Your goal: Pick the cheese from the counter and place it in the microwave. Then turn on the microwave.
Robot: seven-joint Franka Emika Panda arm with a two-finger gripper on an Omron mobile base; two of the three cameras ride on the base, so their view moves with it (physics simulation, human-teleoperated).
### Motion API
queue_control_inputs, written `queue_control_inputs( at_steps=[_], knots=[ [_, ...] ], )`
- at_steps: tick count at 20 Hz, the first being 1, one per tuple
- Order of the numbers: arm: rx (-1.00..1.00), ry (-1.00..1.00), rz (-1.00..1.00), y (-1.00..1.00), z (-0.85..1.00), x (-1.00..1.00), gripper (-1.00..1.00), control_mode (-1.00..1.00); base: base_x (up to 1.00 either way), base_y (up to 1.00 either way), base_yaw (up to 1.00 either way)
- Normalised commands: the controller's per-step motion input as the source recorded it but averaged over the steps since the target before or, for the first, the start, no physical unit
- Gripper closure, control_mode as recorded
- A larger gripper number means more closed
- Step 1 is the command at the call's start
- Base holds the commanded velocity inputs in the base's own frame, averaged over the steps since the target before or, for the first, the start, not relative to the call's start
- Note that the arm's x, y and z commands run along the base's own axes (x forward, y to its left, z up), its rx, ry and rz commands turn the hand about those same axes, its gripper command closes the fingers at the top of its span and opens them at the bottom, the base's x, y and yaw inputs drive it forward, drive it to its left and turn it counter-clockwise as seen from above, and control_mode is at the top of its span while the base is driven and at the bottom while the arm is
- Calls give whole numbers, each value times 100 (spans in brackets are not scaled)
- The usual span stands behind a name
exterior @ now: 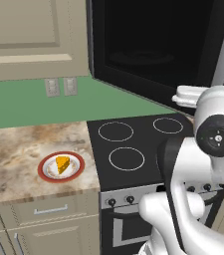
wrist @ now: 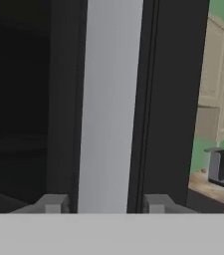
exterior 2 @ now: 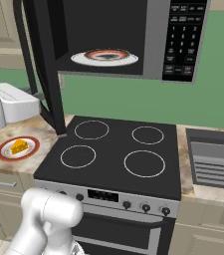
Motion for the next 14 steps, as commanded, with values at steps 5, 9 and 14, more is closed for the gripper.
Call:
queue_control_inputs(
  at_steps=[5,9,14],
  knots=[
    [0,0,0,-1,12,-18,-100,-100,0,0,0],
    [0,0,0,0,12,-18,-100,-100,0,0,0],
    [1,-3,-3,1,12,-31,-100,-100,0,0,0]
  ],
)
